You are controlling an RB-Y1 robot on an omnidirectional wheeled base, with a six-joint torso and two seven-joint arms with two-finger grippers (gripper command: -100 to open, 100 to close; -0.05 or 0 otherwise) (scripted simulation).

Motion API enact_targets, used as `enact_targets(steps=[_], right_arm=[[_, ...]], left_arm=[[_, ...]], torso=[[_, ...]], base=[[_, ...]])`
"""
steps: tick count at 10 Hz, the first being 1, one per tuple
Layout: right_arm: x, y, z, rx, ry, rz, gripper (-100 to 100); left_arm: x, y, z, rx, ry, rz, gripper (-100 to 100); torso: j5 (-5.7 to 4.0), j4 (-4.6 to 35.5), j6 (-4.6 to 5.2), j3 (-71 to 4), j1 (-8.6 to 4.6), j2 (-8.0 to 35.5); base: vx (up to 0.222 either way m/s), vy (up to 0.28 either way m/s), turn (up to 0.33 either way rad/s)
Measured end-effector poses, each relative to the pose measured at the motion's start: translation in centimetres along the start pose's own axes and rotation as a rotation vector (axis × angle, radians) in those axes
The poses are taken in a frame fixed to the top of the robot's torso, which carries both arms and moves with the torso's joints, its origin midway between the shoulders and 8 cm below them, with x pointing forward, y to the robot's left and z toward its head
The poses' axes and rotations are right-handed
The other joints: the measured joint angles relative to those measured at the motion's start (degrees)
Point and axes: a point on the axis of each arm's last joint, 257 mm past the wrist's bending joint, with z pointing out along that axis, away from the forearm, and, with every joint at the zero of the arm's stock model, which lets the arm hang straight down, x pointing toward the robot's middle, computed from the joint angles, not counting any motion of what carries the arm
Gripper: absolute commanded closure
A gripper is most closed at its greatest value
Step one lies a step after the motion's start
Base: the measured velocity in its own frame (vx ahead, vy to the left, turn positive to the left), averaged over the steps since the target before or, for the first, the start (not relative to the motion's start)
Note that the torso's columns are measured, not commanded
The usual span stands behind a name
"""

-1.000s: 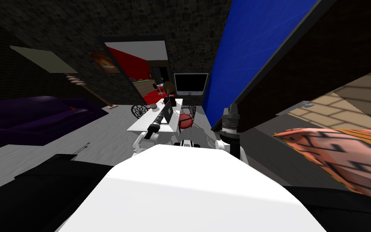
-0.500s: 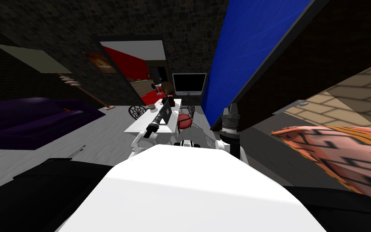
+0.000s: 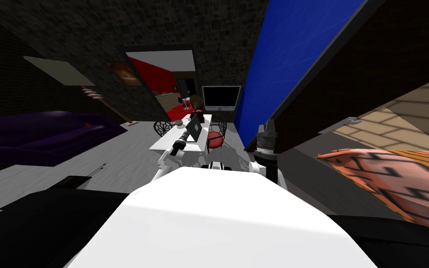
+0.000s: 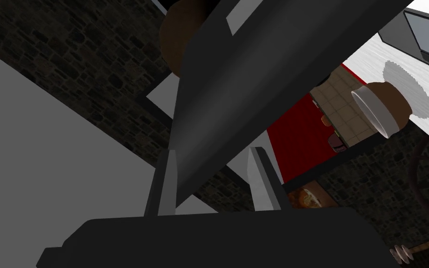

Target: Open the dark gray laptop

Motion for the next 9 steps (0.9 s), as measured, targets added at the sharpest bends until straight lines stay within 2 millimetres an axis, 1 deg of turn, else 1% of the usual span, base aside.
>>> enact_targets(steps=[1,2,3,4,6,7,8,9], right_arm=[[0.0,0.0,0.0,0.000,0.000,0.000,0],[0.0,0.0,0.0,0.000,0.000,0.000,0],[0.0,0.0,0.0,0.000,0.000,0.000,0],[0.0,0.0,0.0,0.000,0.000,0.000,0],[0.0,0.0,0.0,0.000,0.000,0.000,0],[0.0,0.0,0.0,0.000,0.000,0.000,0],[0.0,0.0,0.0,0.000,0.000,0.000,0],[0.0,0.0,0.0,0.000,0.000,0.000,0]], left_arm=[[0.7,-0.4,0.8,0.014,0.008,-0.025,100],[1.0,-0.5,1.6,0.025,0.012,-0.044,100],[1.2,-0.4,2.3,0.024,0.014,-0.054,100],[1.5,0.3,2.7,0.012,0.016,-0.056,100],[2.3,-0.5,4.4,0.038,0.025,-0.097,100],[2.5,-0.4,5.2,0.037,0.027,-0.104,100],[2.6,0.2,5.4,0.026,0.029,-0.104,100],[3.0,-0.4,6.1,0.040,0.036,-0.127,100]], torso=[[-0.06,0.1,-0.12,0.0,0.08,0.1],[-0.09,0.3,-0.13,0.1,0.14,0.2],[-0.14,0.3,-0.13,0.1,0.10,0.2],[-0.08,0.2,-0.09,0.1,0.11,0.1],[-0.08,0.3,-0.15,0.2,0.22,0.4],[-0.13,0.3,-0.13,0.2,0.10,0.3],[-0.09,0.1,-0.14,0.1,0.05,0.2],[-0.10,0.2,-0.18,0.2,0.11,0.4]], base=[[-0.080,0.017,0.070],[-0.033,0.004,-0.021],[0.000,0.000,0.000],[-0.060,0.024,0.154],[-0.057,0.022,0.033],[-0.007,0.003,-0.012],[-0.070,0.014,0.153],[-0.081,0.024,0.083]])
